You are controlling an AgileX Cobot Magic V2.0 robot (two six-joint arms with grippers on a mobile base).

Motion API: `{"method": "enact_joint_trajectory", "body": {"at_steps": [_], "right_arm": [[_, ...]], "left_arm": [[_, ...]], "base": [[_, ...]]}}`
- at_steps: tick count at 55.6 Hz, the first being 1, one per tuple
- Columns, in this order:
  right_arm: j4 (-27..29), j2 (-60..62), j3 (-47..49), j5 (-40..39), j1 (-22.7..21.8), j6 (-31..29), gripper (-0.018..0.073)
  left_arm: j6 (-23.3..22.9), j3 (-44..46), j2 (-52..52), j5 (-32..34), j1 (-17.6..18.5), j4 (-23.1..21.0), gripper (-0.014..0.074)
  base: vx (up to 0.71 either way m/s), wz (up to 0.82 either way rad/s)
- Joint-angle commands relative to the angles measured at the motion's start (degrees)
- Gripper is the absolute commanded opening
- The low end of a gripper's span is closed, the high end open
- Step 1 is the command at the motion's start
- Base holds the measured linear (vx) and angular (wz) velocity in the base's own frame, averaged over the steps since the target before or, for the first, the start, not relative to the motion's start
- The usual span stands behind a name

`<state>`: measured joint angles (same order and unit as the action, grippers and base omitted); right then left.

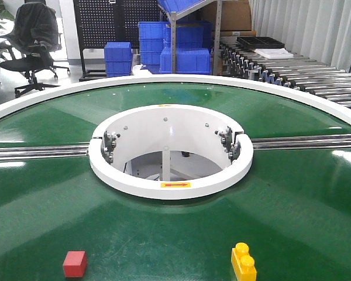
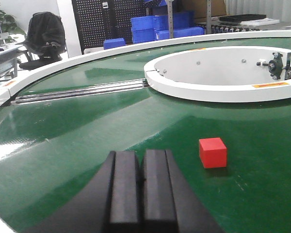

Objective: Pick red and yellow blocks into blue bin

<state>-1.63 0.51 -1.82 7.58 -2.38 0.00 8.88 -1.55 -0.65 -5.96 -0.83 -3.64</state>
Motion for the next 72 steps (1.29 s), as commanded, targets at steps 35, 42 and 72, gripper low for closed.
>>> {"method": "enact_joint_trajectory", "body": {"at_steps": [35, 42, 72], "right_arm": [[-0.70, 0.41, -0.36, -4.86, -0.35, 0.00, -0.0011], [-0.70, 0.41, -0.36, -6.45, -0.35, 0.00, -0.0011], [0.32, 0.41, 5.43, -22.33, -0.35, 0.89, -0.0011]], "left_arm": [[-0.51, 0.97, -0.99, 5.01, -0.19, -0.08, 0.0002], [-0.46, 1.03, -0.99, 6.92, -0.19, -0.08, 0.0002], [-15.85, 2.73, -0.92, 31.95, -0.19, -0.14, 0.0002]], "base": [[0.00, 0.00], [0.00, 0.00], [0.00, 0.00]]}}
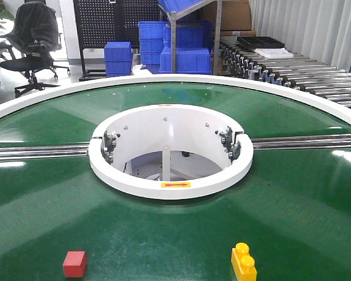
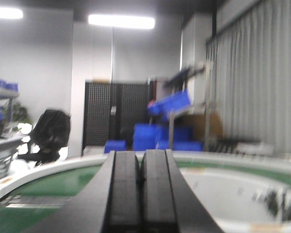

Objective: Pick red and yellow blocks into blue bin

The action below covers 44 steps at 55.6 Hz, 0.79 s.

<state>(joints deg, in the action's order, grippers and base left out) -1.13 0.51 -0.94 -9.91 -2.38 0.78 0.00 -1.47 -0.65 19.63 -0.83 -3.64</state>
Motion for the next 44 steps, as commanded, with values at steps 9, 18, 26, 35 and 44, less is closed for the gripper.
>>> {"method": "enact_joint_trajectory", "body": {"at_steps": [9, 18, 26, 35, 44], "right_arm": [[-1.99, -3.45, 17.85, -0.70, -0.35, -0.27, -0.0011], [-2.34, -17.01, 33.33, 2.95, -0.35, -0.42, -0.0011], [-4.46, -30.66, 43.57, 1.63, -0.35, -1.71, -0.0011], [-3.87, -42.68, 48.26, -3.98, -0.35, -1.22, -0.0011], [-2.57, -48.98, 48.26, -7.43, -0.35, -0.78, -0.0011]], "left_arm": [[-8.21, 14.94, 0.90, -4.42, -0.19, -0.08, 0.0002], [-1.41, 33.53, 14.35, -10.36, -0.19, -0.05, 0.0002], [1.36, 47.50, 32.65, -11.27, -0.19, -0.05, 0.0002], [1.26, 54.65, 46.21, -11.55, 0.10, -0.10, 0.0002], [0.89, 55.41, 51.78, -11.58, 0.88, -0.10, 0.0002]], "base": [[0.00, 0.00], [0.00, 0.00], [0.00, 0.00], [0.00, 0.00], [0.00, 0.00]]}}
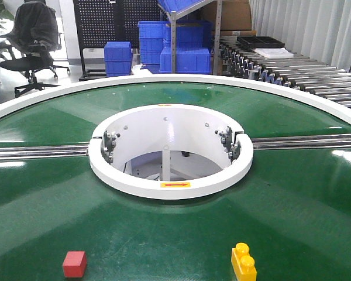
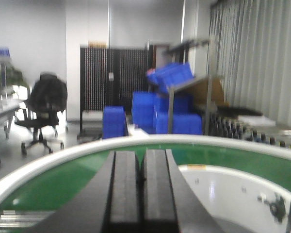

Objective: Pick red and yellow blocks into blue bin

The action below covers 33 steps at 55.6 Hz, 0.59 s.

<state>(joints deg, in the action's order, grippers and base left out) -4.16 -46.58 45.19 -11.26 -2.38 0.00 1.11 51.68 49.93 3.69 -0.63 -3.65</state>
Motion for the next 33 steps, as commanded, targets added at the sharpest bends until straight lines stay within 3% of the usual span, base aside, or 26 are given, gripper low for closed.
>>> {"method": "enact_joint_trajectory", "body": {"at_steps": [1, 19, 28, 33], "right_arm": [[0.46, -2.18, 2.13, -6.00, -0.35, 0.00, -0.0011], [-0.02, -3.30, 2.13, -4.37, -0.35, -0.66, 0.0031], [-0.02, -3.30, 2.13, -4.13, -0.35, -0.66, 0.0162], [-0.02, -3.30, 2.13, -2.63, -0.35, -0.66, 0.0299]], "left_arm": [[-0.23, 2.25, 1.63, 4.37, 0.77, -0.08, 0.0002], [-0.03, 2.25, 2.99, 5.18, 1.21, -0.08, 0.0046], [-0.03, 2.25, 2.99, 6.21, 1.21, -0.08, 0.0171], [-0.03, 2.25, 2.99, 5.72, 1.21, -0.08, 0.0274]], "base": [[0.00, 0.00], [0.00, 0.00], [0.00, 0.00], [0.00, 0.00]]}}
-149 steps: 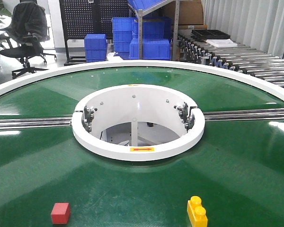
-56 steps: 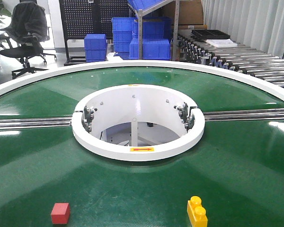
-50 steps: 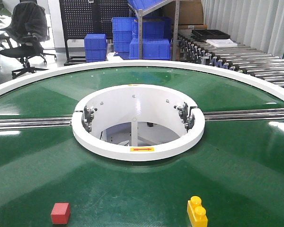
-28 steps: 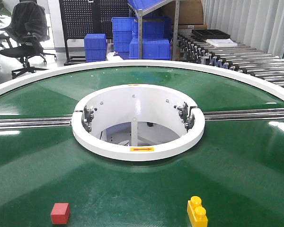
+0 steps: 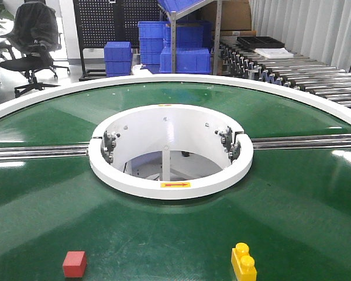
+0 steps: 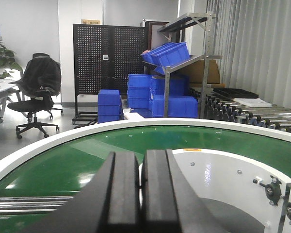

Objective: Pick red and yellow blocks into blue bin

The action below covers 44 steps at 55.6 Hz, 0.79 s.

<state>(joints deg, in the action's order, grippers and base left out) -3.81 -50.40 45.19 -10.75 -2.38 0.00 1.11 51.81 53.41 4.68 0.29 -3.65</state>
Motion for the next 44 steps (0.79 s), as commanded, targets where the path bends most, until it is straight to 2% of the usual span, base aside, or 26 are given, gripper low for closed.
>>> {"method": "enact_joint_trajectory", "body": {"at_steps": [1, 8, 13, 16, 21, 26, 30, 36, 44], "right_arm": [[-0.37, 0.52, 2.13, -2.90, -0.35, -0.66, 0.0320], [-0.37, 0.52, 2.13, -0.52, -0.35, -0.66, 0.0531], [-0.32, 0.52, 2.13, -1.88, -0.35, -0.66, 0.0634], [0.08, 0.52, 2.13, -2.61, -0.07, 0.58, 0.0665], [-0.45, 0.17, 2.89, 1.85, 2.85, 2.13, 0.0669], [-3.47, -3.48, 7.05, 16.02, 9.17, 0.00, 0.0645], [-2.92, -8.62, 11.82, 26.16, 13.64, 0.99, 0.0624], [-1.26, -17.96, 19.36, 38.79, 15.74, 5.47, 0.0601], [2.07, -30.42, 27.11, 52.44, 15.87, 3.61, 0.0586]], "left_arm": [[-0.03, 2.13, -0.48, 4.73, 0.29, -0.08, 0.0299], [-0.03, 2.13, -0.48, 4.68, 0.29, -0.08, 0.0447], [-0.03, 2.13, -0.48, 4.68, 0.29, -0.08, 0.0519], [-0.03, 2.13, -0.48, 5.06, 0.29, -0.08, 0.0540], [-0.29, 2.13, -0.48, 4.99, 0.66, -0.08, 0.0544], [-0.22, 2.13, -0.48, 4.85, 1.59, -0.08, 0.0544], [-0.22, 2.13, -0.48, 4.25, 2.06, -0.08, 0.0544], [-0.22, 2.13, -0.48, 4.20, 2.06, -0.08, 0.0544], [0.26, 2.13, -0.48, 3.09, 2.06, -0.08, 0.0544]], "base": [[0.00, 0.00], [0.00, 0.00], [0.00, 0.00], [0.00, 0.00], [0.00, 0.00], [0.00, 0.00], [0.00, 0.00], [0.00, 0.00], [0.00, 0.00]]}}
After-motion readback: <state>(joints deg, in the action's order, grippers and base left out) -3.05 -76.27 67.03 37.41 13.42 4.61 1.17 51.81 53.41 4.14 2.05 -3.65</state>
